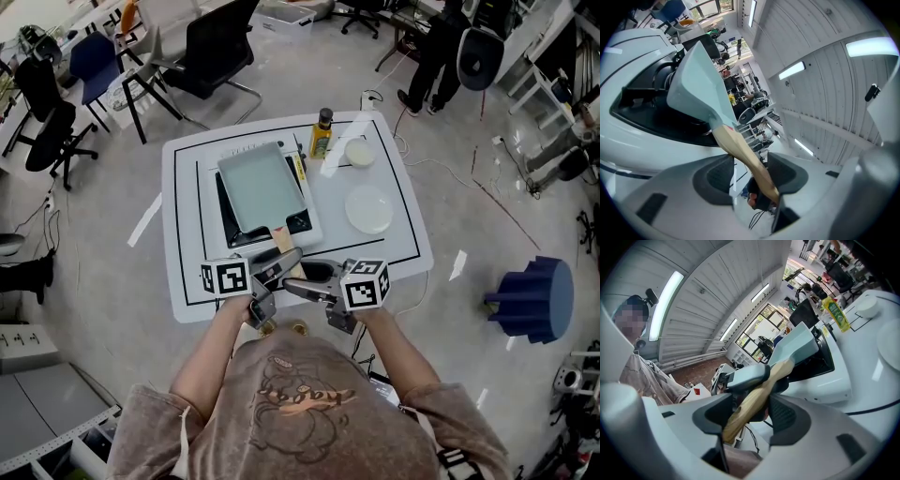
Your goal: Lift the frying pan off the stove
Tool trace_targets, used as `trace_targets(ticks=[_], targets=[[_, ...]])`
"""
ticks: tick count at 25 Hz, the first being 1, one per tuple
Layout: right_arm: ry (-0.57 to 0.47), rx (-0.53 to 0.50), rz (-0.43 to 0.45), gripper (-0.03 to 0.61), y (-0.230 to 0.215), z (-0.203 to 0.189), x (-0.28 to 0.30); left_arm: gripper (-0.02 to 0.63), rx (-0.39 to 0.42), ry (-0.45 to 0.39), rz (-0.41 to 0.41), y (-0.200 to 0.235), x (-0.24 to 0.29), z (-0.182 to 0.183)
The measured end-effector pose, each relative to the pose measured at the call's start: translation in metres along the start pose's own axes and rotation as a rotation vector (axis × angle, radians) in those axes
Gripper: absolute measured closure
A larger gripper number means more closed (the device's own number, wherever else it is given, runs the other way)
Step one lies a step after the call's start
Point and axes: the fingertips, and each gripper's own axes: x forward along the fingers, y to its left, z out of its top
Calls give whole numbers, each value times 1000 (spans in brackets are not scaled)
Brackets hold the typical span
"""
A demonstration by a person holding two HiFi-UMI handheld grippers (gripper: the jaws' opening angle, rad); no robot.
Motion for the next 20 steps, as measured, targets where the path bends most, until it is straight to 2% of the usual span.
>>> trace_targets(ticks=[5, 12, 20], targets=[[-19, -6, -4, 330, 9, 3, 5, 387, 11, -6, -17, -6, -7, 4], [-1, -75, -31, 333, 23, 7, 5, 391, 13, -20, -57, -21, -15, 7], [-38, -89, -51, 331, 42, 10, 1, 393, 52, -20, -59, -35, -22, 6]])
